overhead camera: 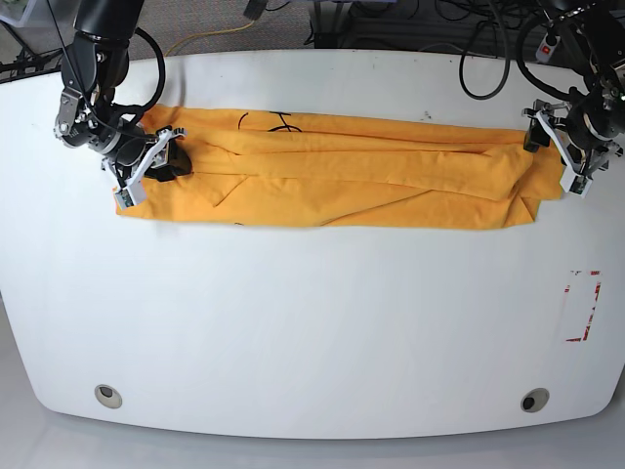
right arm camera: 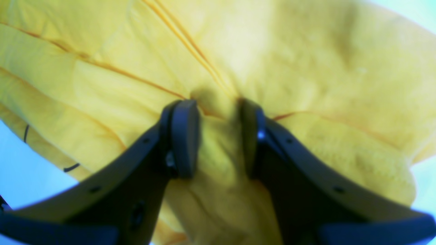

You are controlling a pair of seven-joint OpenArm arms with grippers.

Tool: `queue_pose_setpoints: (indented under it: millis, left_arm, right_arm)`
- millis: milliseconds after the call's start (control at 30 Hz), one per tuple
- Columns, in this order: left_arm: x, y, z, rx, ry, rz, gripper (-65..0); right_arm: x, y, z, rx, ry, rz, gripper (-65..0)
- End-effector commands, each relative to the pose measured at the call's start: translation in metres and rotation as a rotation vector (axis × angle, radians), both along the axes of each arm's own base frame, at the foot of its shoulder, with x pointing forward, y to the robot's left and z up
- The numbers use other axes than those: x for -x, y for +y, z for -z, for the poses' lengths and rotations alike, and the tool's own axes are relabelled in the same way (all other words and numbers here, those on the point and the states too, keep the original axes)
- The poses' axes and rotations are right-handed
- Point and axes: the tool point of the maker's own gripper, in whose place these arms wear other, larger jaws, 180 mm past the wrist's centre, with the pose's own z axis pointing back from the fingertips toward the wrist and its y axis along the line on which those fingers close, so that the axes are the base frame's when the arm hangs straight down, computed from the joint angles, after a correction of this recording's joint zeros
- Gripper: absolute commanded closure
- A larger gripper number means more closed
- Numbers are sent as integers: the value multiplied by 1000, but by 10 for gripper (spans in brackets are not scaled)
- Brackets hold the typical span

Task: Fold the T-shirt properly
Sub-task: 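Adjust the left gripper's grasp on its end of the strip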

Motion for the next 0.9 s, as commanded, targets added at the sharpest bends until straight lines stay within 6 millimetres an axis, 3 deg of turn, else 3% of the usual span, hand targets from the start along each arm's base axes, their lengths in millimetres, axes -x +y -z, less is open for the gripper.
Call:
queue_pose_setpoints:
  millis: [0, 100, 433, 500, 633, 700, 867]
  left_arm:
    - [-10, -3, -8, 1, -39, 17, -415]
    - [-17, -18, -4, 21, -38, 50, -415]
    - [-22, -14, 22, 97, 20, 3, -401]
    - [-22, -14, 23, 101, 24, 1, -347]
    - [-26, -14, 18, 97, 7, 4, -140]
    - [-30, -14, 13, 90, -8, 8, -82]
    - [-39, -16, -8, 51, -70, 32, -64]
  right_arm:
    - [5, -6, 2, 37, 28, -13, -203]
    - [5, -6, 3, 37, 30, -13, -203]
    - [6, -6, 4, 36, 33, -12, -203]
    - [6, -6, 4, 36, 33, -12, -203]
    - [5, -6, 3, 36, 31, -13, -203]
    - [6, -6, 4, 35, 35, -12, -201]
    - [6, -7, 5, 39, 36, -11, -201]
